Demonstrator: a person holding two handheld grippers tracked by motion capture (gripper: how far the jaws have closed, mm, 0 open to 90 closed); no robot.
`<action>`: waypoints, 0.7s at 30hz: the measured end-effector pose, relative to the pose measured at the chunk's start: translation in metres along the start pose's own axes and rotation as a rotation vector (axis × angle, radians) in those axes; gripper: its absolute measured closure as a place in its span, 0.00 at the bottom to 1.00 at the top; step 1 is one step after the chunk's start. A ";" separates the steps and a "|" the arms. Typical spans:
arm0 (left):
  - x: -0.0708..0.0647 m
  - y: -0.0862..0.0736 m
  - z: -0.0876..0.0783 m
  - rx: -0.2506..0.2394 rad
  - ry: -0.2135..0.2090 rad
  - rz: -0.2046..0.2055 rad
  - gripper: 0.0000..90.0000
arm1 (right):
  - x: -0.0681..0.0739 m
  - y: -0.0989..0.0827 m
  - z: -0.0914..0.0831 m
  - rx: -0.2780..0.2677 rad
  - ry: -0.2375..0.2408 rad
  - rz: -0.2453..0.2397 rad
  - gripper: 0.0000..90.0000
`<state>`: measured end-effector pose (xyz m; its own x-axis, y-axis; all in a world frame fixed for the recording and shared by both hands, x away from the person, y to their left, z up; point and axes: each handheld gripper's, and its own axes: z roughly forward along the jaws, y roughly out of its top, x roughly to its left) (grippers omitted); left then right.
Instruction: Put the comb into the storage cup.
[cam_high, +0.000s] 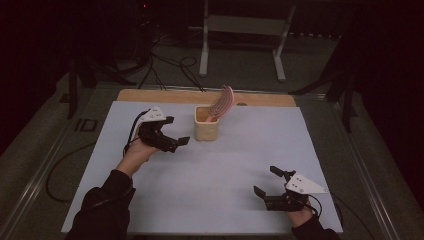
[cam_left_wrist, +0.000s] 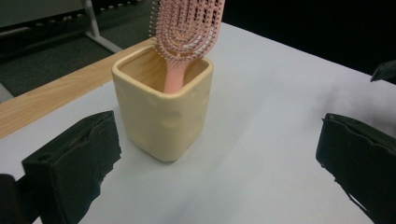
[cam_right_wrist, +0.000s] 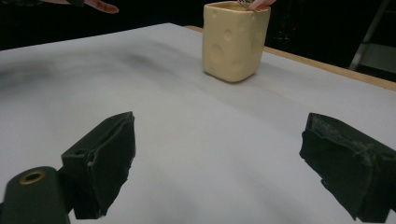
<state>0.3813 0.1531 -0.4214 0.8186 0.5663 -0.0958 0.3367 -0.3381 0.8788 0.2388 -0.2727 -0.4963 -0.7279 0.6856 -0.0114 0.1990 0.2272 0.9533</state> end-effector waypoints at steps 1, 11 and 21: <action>0.000 -0.001 -0.001 0.000 -0.005 0.002 0.00 | 0.000 0.000 0.000 0.000 0.000 0.000 0.11; -0.004 -0.013 -0.015 0.001 -0.006 0.016 0.00 | 0.000 0.000 0.001 -0.002 0.002 0.000 0.11; -0.007 -0.021 -0.027 0.010 -0.015 0.024 0.00 | 0.000 0.000 0.001 0.000 -0.001 -0.001 0.11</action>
<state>0.3562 0.1762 -0.4267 0.8335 0.5465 -0.0819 0.3214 -0.3588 0.8763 0.2393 -0.2721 -0.4961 -0.7278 0.6857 -0.0130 0.1978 0.2280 0.9533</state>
